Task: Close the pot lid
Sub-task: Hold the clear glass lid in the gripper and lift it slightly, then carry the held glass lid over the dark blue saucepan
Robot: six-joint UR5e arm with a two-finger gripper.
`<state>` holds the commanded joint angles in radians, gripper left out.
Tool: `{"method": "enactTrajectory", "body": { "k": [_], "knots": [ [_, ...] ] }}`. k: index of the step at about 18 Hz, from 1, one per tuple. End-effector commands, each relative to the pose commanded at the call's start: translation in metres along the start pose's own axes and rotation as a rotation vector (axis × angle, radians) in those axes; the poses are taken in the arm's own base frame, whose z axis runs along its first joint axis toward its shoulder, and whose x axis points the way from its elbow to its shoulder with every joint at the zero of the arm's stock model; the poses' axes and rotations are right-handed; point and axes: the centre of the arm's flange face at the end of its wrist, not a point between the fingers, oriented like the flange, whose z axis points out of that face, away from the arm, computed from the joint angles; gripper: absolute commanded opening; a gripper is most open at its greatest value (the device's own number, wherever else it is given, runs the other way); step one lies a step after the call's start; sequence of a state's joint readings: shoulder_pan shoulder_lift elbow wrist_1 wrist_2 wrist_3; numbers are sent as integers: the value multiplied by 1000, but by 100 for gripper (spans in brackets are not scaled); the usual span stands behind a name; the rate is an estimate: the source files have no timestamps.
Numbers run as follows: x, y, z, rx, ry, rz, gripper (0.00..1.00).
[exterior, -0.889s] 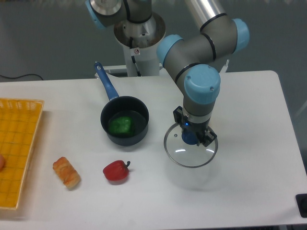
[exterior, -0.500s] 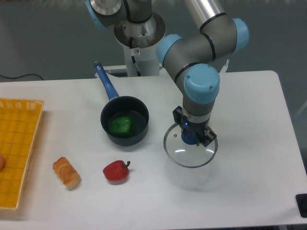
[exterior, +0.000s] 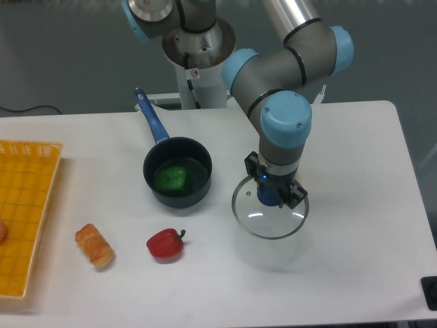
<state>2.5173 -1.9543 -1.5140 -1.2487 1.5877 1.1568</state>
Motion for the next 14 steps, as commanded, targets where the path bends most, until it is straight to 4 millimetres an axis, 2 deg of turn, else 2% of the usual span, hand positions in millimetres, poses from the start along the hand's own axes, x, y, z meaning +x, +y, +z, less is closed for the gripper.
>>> {"method": "enactTrajectory", "body": {
  "k": [8,14],
  "knots": [
    [35,-22,0,-24,11,31,52],
    [78,-40,1,-77,24,82,52]
  ]
}}
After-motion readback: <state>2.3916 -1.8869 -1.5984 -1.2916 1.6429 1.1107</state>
